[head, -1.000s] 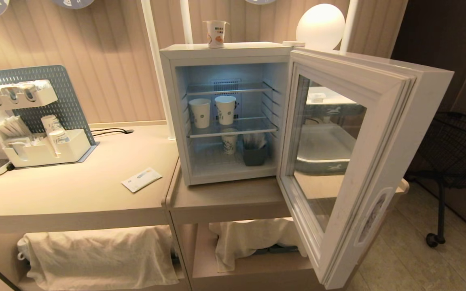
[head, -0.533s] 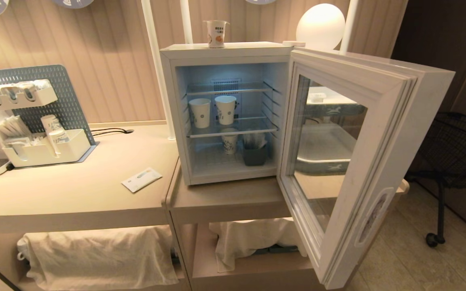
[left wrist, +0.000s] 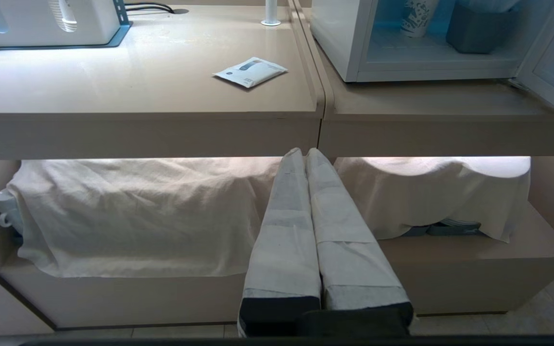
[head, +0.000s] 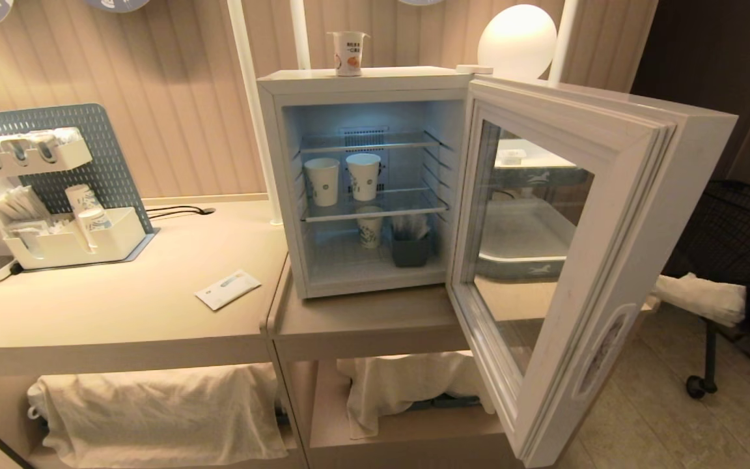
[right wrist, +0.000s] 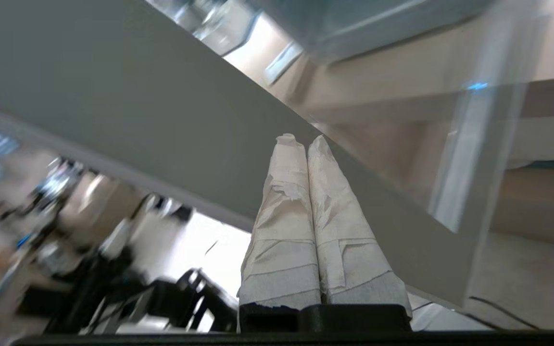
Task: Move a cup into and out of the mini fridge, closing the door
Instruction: Close the freezer door
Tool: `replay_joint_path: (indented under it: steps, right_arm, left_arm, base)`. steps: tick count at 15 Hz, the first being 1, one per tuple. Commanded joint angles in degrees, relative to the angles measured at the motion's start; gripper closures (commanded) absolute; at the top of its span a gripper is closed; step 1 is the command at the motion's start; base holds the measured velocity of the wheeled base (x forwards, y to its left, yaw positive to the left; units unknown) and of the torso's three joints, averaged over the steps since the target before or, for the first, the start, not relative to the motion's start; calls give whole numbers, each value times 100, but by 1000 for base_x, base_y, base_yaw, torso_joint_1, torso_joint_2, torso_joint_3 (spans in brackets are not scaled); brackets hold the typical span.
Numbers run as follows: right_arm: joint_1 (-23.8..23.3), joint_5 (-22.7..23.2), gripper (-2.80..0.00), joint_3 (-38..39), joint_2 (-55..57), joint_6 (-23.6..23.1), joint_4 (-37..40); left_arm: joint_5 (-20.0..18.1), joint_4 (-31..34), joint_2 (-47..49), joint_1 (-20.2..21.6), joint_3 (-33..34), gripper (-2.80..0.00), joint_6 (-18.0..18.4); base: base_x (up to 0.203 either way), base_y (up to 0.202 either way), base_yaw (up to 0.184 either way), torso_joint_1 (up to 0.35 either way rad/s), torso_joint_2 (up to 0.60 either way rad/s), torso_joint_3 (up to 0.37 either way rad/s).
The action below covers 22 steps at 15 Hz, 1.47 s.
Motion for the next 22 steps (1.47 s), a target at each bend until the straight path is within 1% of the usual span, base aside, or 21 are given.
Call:
replay_joint_path:
  steps: [1,3,4,5,6,7,9,10,11,12,13,14,15,16,17,18,20,22]
  right_arm:
    - [32,462,0,5,1045,40,-455]
    - [508,469,0,5,1204,46,-593]
    - [829,424,0,4,1239,42,-607]
    - [1197,274,0,-19,1258,41,-615]
    - [1589,-52,0,-83,1287,41,-616]
    - [2073,-647,0,-205,1369,37,-616]
    - [2961,-2332,0,-717,1647,20,-606]
    - [3373,-3204,0,-1177,1864,-9,-562]
    - [3720,-3982,0,-1646,2167,-114,-429]
    - [3963,-4774,0,-2085,2482,-382,-224]
    - [4187,-5623,0,-2525,2857,-747,-93]
    - [4407,-6369,0,-2968,3235,-1073,-83]
    - [4601,-6983,0,-3419,3621,-1402,-170]
    - [4747,-7495,0,-3872,4020,-1862,-343]
    - [4858,-7842,0,-4267,4425,-2380,-591]
    - [4949,-8053,0,-4667,4813,-2918,-900]
    - [5054,-8275,0,-5334,5624,-4065,-1577]
    - [5088,-8366,0,-5834,6267,-4811,-2200]
  left_arm:
    - [4,-1,9,1,9,0,-5]
    - [4,-1,9,1,9,0,-5]
    - [1,-1,9,1,9,0,-5]
    - [4,-1,9,1,9,0,-5]
    - [4,-1,9,1,9,0,-5]
    - [4,-1,9,1,9,0,-5]
    - [4,-1,9,1,9,0,-5]
    - [4,-1,9,1,9,0,-5]
    - [4,-1,9,1,9,0,-5]
    - [4,-1,9,1,9,0,-5]
    - [4,-1,9,1,9,0,-7]
    - [4,-1,9,1,9,0,-14]
    - [4,-1,9,1,9,0,-14]
    - [4,-1,9,1,9,0,-14]
    - [4,-1,9,1,9,0,-23]
    - [4,-1,9,1,9,0,-23]
    - [4,-1,9,1,9,0,-23]
    - [4,-1,9,1,9,0,-23]
  base:
    - [0,0,0,0,0,0]
    - [0,0,0,0,0,0]
    - [0,0,0,0,0,0]
    - [0,0,0,0,0,0]
    - [0,0,0,0,0,0]
    - [0,0,0,0,0,0]
    - [0,0,0,0,0,0]
    - [0,0,0,0,0,0]
    - [0,0,0,0,0,0]
    - [0,0,0,0,0,0]
    - [0,0,0,0,0,0]
    - [0,0,0,0,0,0]
    - [0,0,0,0,0,0]
    - [0,0,0,0,0,0]
    - [0,0,0,0,0,0]
    - [0,0,0,0,0,0]
    - [0,0,0,0,0,0]
    - [0,0,0,0,0,0]
